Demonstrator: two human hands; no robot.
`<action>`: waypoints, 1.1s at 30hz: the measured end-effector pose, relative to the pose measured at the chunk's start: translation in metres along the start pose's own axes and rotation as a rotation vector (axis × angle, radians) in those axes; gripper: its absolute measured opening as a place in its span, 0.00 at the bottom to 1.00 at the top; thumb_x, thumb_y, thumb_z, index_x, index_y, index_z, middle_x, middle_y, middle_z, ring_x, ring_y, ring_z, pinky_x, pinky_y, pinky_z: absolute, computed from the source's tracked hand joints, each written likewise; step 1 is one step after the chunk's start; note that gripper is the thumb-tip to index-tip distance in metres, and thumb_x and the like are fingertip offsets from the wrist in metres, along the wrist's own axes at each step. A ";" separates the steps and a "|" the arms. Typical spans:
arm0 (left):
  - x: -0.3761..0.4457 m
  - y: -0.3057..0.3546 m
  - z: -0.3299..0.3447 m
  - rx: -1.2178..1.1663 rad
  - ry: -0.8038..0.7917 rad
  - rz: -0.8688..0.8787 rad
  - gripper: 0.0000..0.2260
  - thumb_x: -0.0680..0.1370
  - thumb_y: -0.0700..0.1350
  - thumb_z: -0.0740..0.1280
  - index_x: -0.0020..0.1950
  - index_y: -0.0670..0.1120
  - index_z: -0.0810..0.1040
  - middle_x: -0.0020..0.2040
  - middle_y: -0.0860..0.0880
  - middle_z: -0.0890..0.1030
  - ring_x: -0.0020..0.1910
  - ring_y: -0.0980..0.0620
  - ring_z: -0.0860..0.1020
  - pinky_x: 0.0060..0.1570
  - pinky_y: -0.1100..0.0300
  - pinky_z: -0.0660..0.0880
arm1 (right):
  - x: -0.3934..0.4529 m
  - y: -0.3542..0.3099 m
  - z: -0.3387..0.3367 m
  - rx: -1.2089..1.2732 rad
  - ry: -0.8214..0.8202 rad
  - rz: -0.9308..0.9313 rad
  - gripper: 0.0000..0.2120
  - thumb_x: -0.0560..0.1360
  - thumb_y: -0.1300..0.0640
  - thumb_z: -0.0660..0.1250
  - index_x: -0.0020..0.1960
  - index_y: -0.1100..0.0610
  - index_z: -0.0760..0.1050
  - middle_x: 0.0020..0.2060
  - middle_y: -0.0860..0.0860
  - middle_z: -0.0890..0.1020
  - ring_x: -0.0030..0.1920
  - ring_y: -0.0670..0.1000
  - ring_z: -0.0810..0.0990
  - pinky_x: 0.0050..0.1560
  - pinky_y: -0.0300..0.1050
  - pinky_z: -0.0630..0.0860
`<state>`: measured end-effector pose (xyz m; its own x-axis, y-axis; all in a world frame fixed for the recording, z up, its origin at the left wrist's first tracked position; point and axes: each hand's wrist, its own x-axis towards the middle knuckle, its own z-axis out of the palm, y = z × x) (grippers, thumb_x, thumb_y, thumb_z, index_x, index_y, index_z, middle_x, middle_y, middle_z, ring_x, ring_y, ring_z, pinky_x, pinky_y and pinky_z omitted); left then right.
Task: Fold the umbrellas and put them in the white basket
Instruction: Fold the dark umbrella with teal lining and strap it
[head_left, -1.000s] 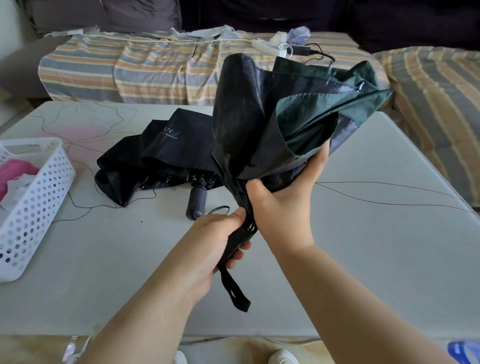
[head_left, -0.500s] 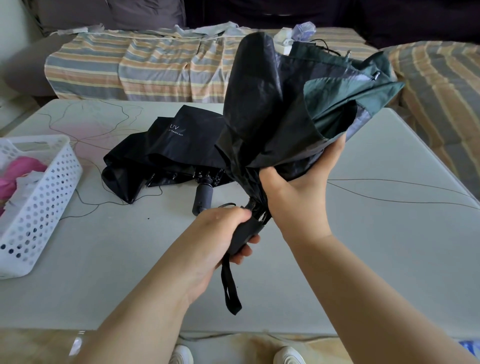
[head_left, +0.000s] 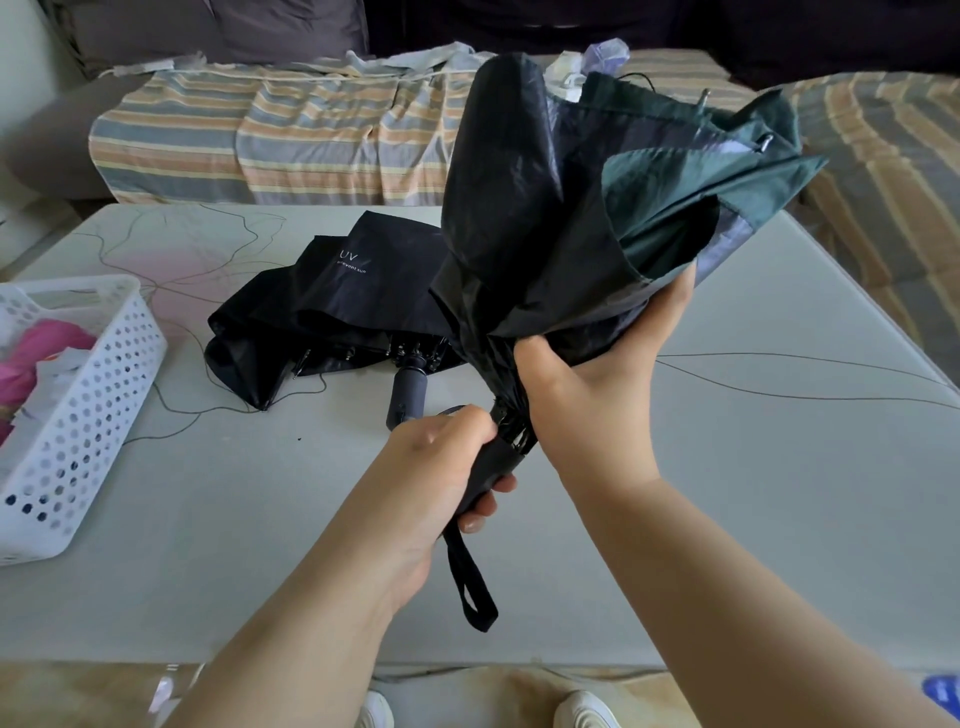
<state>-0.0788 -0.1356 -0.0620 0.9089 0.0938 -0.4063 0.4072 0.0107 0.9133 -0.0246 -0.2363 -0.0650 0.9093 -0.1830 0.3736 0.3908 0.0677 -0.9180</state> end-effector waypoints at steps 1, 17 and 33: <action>0.000 0.000 0.000 -0.001 -0.001 -0.010 0.09 0.68 0.45 0.60 0.39 0.40 0.74 0.30 0.44 0.78 0.27 0.49 0.68 0.27 0.59 0.62 | -0.001 0.000 0.000 0.004 -0.003 0.006 0.46 0.70 0.70 0.67 0.70 0.37 0.44 0.72 0.46 0.63 0.70 0.44 0.67 0.70 0.44 0.68; -0.005 -0.015 -0.004 0.292 -0.050 0.291 0.12 0.73 0.59 0.59 0.49 0.54 0.75 0.43 0.51 0.81 0.35 0.58 0.77 0.46 0.52 0.75 | 0.006 0.000 -0.005 0.098 -0.064 0.055 0.44 0.73 0.68 0.66 0.64 0.33 0.40 0.69 0.47 0.70 0.62 0.39 0.74 0.57 0.30 0.72; -0.016 -0.007 0.013 0.395 0.196 0.569 0.07 0.70 0.54 0.68 0.43 0.54 0.73 0.37 0.57 0.78 0.32 0.59 0.74 0.28 0.71 0.67 | 0.024 -0.003 -0.019 0.344 -0.171 0.200 0.24 0.70 0.68 0.65 0.59 0.53 0.58 0.44 0.52 0.76 0.48 0.52 0.75 0.56 0.56 0.74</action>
<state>-0.0946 -0.1506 -0.0621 0.9721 0.1553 0.1756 -0.0886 -0.4501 0.8886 -0.0067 -0.2601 -0.0556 0.9713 0.0306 0.2360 0.2026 0.4140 -0.8874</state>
